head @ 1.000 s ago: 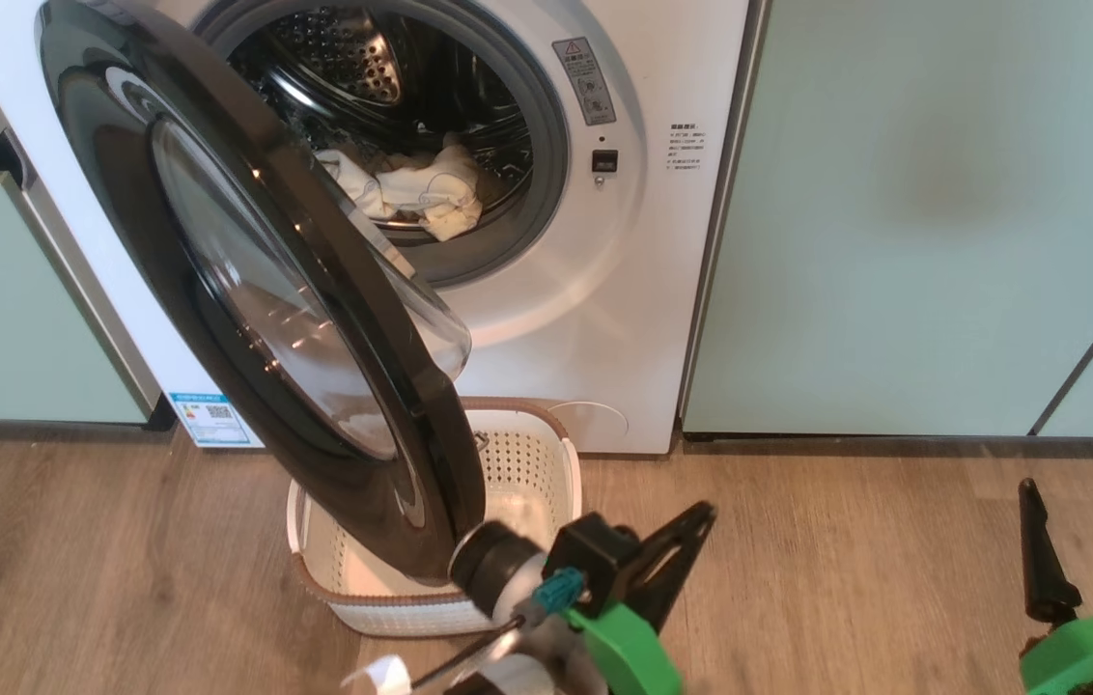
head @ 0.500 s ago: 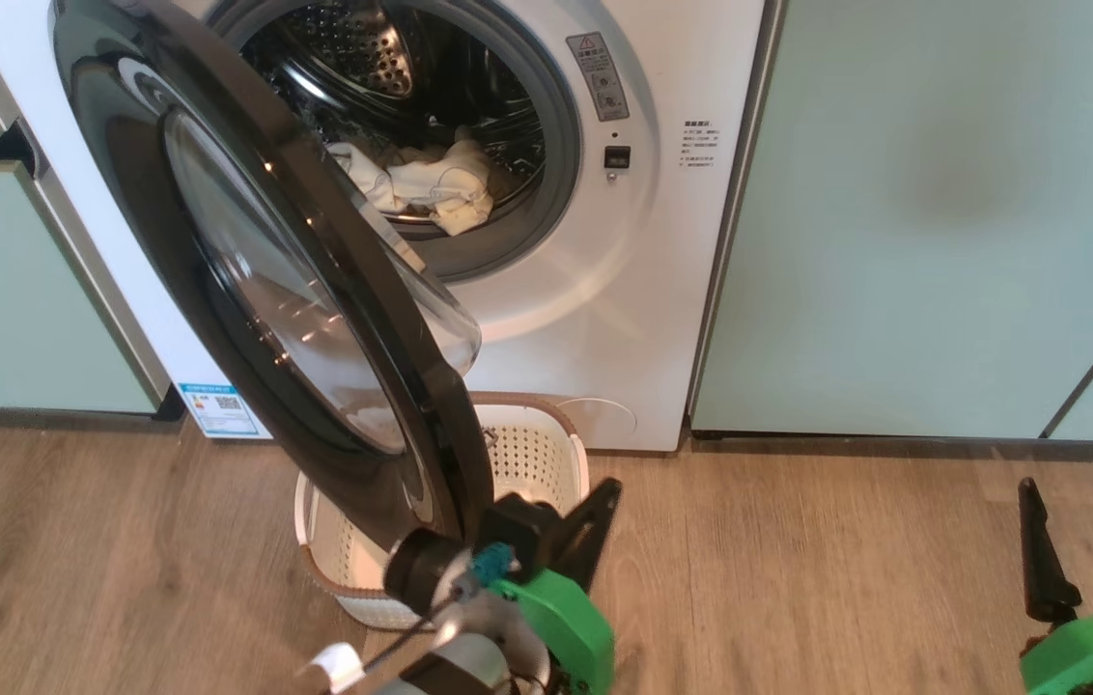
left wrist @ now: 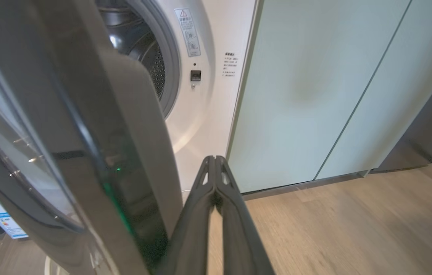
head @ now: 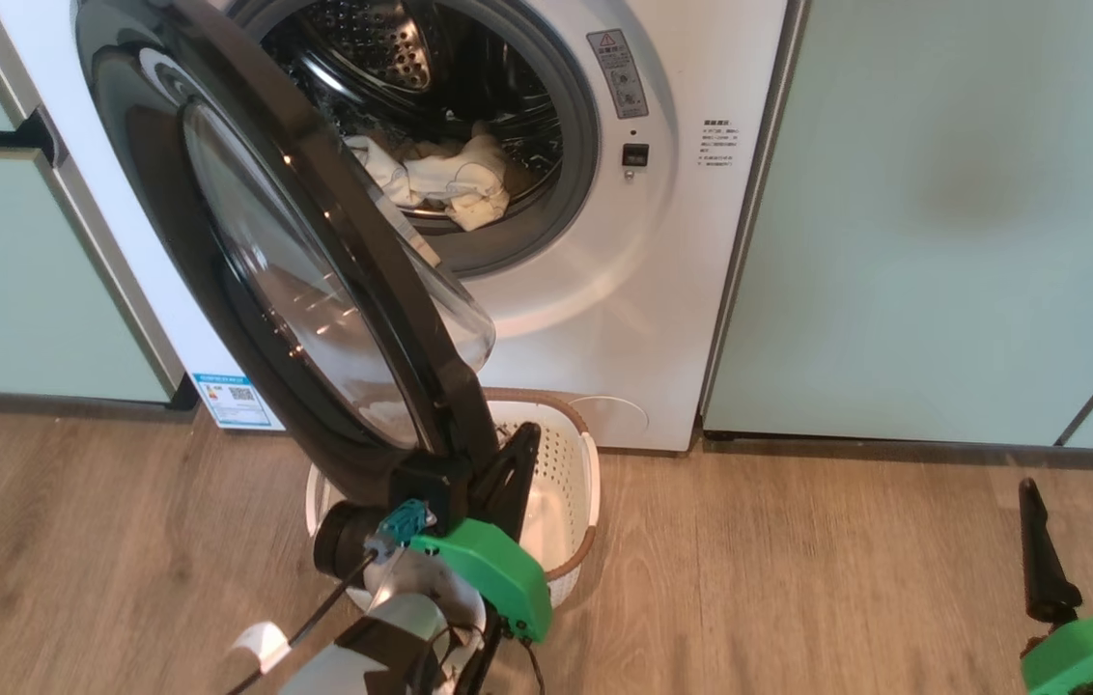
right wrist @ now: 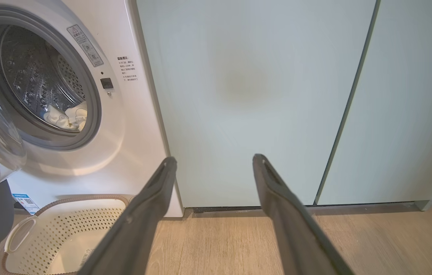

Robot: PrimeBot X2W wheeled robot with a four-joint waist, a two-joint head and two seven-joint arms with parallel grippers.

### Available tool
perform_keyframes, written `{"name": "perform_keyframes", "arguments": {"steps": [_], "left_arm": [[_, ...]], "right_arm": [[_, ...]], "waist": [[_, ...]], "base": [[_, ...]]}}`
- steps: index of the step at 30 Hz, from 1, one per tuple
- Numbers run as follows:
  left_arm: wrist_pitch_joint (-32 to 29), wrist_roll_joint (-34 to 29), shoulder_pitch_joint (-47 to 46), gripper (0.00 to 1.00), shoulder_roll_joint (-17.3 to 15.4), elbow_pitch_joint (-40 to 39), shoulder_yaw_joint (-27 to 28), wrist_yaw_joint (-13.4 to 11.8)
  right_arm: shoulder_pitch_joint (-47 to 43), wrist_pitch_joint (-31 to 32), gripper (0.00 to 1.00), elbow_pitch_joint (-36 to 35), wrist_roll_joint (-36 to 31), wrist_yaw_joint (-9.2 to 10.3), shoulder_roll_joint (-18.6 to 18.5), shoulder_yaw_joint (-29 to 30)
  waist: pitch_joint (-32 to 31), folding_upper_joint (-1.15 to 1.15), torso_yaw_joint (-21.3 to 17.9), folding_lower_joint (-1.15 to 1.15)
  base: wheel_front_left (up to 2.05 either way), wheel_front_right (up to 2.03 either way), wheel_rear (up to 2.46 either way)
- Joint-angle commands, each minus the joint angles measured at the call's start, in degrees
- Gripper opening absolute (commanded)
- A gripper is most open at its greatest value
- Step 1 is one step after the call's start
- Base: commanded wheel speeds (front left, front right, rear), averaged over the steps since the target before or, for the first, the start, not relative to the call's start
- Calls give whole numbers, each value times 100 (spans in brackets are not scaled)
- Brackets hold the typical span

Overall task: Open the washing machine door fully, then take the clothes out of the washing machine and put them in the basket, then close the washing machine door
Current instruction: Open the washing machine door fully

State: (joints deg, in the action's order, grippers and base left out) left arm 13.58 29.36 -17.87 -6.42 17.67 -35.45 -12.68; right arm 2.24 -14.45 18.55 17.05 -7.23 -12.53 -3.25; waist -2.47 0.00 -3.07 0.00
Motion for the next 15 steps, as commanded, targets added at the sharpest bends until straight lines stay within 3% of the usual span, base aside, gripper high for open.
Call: {"name": "perform_keyframes", "arguments": {"steps": [1, 15], "left_arm": [[65, 26, -284, 0, -75, -193, 233, -38], [-23, 71, -79, 0, -218, -576, 232, -141]], "right_arm": [[177, -55, 100, -163, -39, -25, -139, -75], [182, -55, 100, -143, -17, -25, -125, -57]], "waist": [[3, 0, 9, 0], [-7, 0, 250, 0]], "base": [[0, 0, 0], [0, 0, 0]]}}
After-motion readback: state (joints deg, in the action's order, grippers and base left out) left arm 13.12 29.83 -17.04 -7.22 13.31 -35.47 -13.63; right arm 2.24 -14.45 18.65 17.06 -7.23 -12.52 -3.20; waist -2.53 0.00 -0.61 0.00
